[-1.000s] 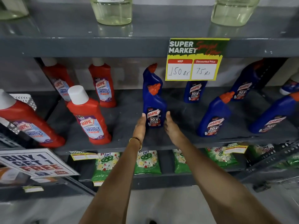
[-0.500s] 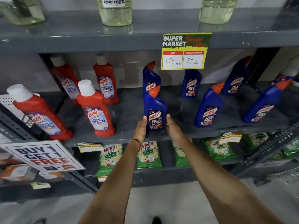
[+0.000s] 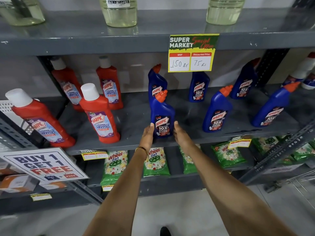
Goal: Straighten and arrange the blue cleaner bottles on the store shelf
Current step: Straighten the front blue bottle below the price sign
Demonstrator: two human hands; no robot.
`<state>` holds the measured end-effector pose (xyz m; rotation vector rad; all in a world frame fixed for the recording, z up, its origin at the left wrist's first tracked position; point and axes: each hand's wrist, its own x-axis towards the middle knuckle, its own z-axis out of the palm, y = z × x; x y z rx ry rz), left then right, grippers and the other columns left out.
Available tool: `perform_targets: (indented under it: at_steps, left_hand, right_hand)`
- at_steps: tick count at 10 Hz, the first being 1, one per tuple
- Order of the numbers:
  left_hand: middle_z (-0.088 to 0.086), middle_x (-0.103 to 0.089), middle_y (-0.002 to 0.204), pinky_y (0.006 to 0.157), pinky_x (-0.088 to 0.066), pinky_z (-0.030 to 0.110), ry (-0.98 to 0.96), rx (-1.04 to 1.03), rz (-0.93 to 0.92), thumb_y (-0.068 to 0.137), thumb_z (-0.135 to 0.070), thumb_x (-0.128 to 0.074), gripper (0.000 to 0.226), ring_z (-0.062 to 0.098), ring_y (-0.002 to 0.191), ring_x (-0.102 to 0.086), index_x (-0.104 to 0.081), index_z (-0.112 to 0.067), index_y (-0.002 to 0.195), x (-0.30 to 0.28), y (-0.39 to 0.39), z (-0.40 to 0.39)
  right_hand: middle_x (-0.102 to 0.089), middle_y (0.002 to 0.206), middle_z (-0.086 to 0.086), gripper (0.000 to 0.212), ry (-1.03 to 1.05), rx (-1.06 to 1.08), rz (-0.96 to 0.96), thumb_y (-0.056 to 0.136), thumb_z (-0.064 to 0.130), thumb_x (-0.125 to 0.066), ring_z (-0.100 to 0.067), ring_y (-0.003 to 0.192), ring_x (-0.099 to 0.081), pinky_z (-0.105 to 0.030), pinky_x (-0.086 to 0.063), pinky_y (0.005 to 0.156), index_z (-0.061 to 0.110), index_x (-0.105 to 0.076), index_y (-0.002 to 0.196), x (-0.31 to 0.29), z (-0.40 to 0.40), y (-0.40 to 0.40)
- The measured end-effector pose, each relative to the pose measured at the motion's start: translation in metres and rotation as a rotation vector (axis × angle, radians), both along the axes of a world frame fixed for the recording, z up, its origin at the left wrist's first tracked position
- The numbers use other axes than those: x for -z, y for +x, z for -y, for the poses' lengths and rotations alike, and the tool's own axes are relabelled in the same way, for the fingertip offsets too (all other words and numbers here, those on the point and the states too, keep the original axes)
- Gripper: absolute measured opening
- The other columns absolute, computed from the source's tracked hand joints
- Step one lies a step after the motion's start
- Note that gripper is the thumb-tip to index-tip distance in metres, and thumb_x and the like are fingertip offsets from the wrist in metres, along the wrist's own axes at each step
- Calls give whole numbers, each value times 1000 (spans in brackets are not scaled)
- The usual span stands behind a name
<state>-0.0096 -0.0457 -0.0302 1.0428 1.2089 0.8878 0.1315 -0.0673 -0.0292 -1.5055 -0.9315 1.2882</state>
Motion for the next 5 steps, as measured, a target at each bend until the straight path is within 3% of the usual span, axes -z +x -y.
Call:
perform_targets:
  at_steps: [3, 4, 5]
  left_hand:
    - [5, -47, 140, 107, -34, 34, 1, 25, -33, 87, -57, -37, 60, 18, 123, -46, -38, -20, 135, -5, 0, 8]
    - [6, -47, 141, 100, -34, 33, -5, 23, -95, 87, -57, -39, 61, 22, 124, -46, -37, -19, 135, -7, 0, 13]
    - [7, -43, 144, 103, -34, 36, -15, -11, -171, 85, -58, -41, 68, 25, 129, -42, -34, -16, 138, -9, -1, 26]
  right_hand:
    - [-43, 144, -5, 61, -6, -11, 41, 88, 61, -28, -20, 131, -40, -42, -29, 112, 25, -37, 137, -6, 6, -3]
    - [-48, 140, -6, 57, 4, 58, 79, 89, 58, -31, -22, 127, -44, -33, -34, 102, 22, -45, 132, -7, 14, -4]
    - [-49, 138, -10, 54, 43, 118, 261, 91, 53, -33, -27, 126, -45, -31, -32, 93, 18, -47, 129, -8, 33, -7]
